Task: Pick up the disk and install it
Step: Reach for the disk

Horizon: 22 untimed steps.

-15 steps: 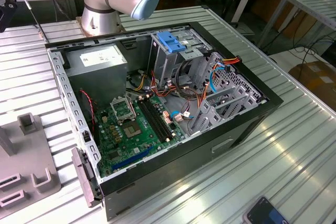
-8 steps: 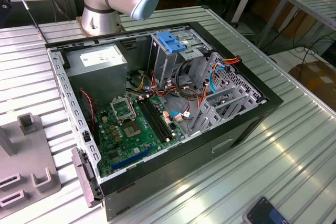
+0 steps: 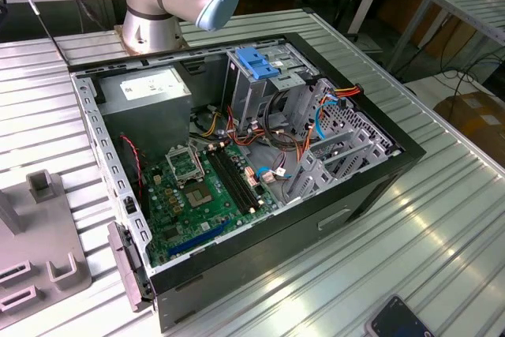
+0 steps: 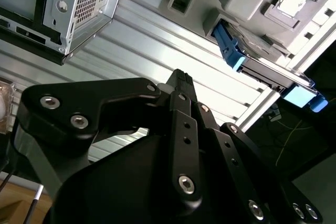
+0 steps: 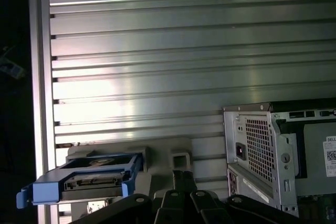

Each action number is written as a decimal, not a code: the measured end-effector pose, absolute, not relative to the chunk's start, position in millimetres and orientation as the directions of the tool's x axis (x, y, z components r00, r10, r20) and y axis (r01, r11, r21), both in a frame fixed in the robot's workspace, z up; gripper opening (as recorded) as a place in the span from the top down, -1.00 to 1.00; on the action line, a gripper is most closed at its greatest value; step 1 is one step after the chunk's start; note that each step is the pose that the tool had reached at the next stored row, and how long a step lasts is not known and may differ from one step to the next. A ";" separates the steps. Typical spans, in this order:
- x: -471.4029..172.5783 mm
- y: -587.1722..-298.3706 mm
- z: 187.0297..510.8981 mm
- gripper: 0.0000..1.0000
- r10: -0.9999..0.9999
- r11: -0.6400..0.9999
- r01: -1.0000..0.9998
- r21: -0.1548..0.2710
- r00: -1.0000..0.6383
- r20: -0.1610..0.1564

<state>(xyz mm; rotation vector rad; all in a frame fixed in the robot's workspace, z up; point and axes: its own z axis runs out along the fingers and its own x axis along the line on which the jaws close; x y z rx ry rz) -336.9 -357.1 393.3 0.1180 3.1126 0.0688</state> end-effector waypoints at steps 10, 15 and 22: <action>-348.4 -357.1 393.3 0.80 0.076 0.996 0.075 0.045 -0.997 -0.024; -354.4 -357.1 393.3 0.80 0.076 0.996 0.075 0.045 -0.997 -0.024; -362.9 -357.1 393.3 0.80 0.076 0.996 0.075 0.045 -0.997 -0.024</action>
